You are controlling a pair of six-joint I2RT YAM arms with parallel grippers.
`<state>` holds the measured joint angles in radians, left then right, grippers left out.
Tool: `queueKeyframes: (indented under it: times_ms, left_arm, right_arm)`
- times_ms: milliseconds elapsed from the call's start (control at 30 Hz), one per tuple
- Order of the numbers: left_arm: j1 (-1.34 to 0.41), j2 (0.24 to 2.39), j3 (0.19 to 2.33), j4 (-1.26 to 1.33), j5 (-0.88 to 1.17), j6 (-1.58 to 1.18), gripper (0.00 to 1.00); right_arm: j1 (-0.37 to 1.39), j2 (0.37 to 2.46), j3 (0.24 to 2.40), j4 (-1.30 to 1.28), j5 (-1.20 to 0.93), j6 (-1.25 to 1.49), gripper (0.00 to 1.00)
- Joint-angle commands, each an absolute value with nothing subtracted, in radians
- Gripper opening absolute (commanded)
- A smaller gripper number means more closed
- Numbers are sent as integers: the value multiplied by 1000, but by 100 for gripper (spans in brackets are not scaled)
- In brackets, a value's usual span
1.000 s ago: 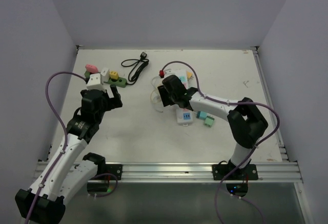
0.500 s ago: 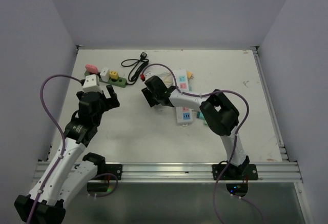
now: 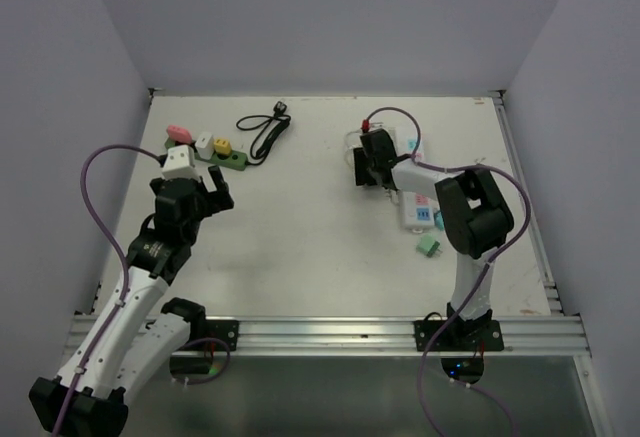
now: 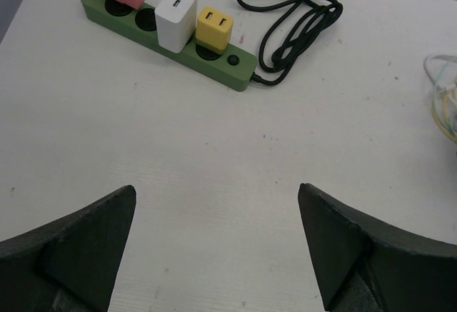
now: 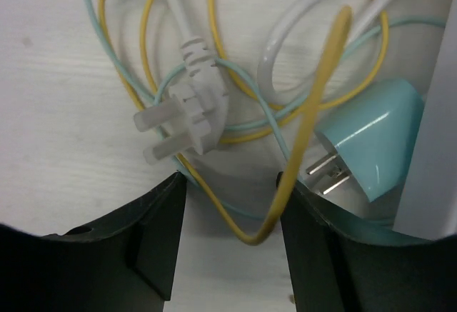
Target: Pull the plug off the socket
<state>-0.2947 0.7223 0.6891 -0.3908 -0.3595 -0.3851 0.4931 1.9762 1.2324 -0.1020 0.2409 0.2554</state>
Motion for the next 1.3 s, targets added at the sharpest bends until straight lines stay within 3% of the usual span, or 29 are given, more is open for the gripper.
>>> queueKeyframes:
  times_ms: [0,233,433,867,1267]
  left_arm:
    - [-287,727,689,-387,-365,-400,99]
    - [-285,758,687,-380,-348,-408,99]
    - [-285,853,710,-353,-295,-460,99]
    - [-279,1297,968,-319,-413,-658,100]
    - [-195,1678,1244,-301,-554,-851,100]
  right_arm:
    - [396,1951,1178,-204,272,305,57]
    - [350,1890,1201,-233,193,324,57]
    - [350,1714,1178,-248,62,333,60]
    - [356,1324,859,-25,-296,353,95]
    - [356,1322,830,66,-368,416,97]
